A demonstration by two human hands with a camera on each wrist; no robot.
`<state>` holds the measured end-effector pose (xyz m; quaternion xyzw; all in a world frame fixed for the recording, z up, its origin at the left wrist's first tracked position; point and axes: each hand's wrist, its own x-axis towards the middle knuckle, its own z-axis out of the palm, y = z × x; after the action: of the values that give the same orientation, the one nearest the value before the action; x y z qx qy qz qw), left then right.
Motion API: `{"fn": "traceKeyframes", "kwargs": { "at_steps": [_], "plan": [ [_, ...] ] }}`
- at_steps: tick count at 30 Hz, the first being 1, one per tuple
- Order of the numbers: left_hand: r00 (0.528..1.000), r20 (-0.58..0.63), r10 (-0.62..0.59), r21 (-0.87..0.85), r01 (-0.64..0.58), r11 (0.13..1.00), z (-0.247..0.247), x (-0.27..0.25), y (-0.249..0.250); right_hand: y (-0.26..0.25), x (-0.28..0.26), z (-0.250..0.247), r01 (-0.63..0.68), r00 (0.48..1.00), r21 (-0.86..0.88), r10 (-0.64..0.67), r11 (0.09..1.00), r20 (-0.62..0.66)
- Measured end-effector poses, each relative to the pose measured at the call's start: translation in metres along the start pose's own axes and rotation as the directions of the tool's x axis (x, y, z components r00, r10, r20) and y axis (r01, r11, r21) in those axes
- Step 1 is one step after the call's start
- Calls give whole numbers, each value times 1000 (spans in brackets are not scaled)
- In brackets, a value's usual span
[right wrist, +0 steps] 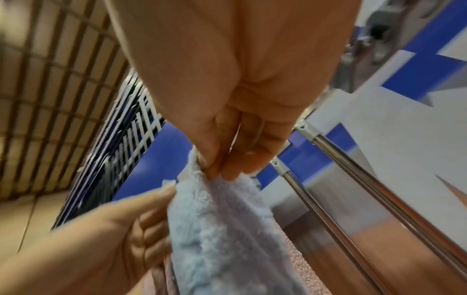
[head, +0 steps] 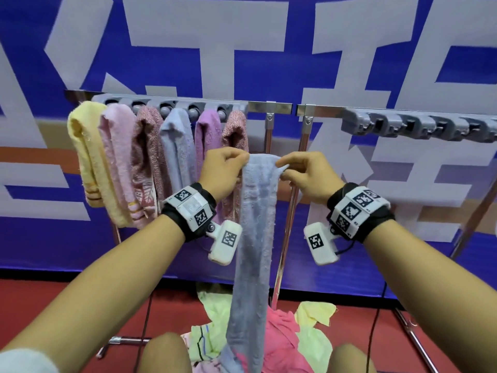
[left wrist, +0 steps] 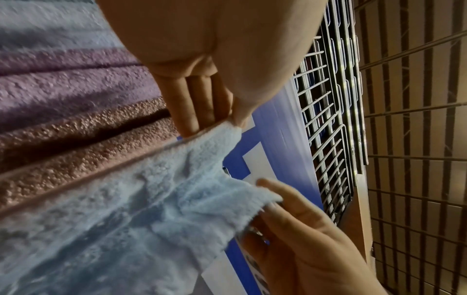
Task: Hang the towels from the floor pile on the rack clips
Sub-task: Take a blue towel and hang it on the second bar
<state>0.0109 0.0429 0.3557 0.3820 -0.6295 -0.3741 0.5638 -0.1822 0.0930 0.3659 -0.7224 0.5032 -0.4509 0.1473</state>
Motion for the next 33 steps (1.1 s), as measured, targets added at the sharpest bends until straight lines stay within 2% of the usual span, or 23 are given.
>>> {"fn": "traceKeyframes", "kwargs": {
  "at_steps": [3,6,9,14,20,26,33],
  "plan": [
    [996,88,27,-31,-24,999,10,-8,3,0,6,14,199,978,-288,-207,937,3],
    [991,123,45,-89,-34,995,15,-15,5,1,10,22,273,955,-366,-298,889,-11],
    [989,138,58,-133,-40,990,16,-18,3,-2,10,21,266,957,-339,-289,903,-20],
    [973,208,99,-98,-80,992,15,-16,-4,-4,8,18,203,965,-308,-243,929,-98],
    [951,262,163,-28,-161,986,15,-16,-9,-1,10,15,118,986,-323,-150,939,-76],
    [934,304,186,-62,-175,983,17,-21,-6,8,13,14,75,987,-287,-111,955,-113],
    [960,258,111,-131,-79,988,16,-12,-12,19,13,9,81,993,-317,-103,945,-56]
  ]
}}
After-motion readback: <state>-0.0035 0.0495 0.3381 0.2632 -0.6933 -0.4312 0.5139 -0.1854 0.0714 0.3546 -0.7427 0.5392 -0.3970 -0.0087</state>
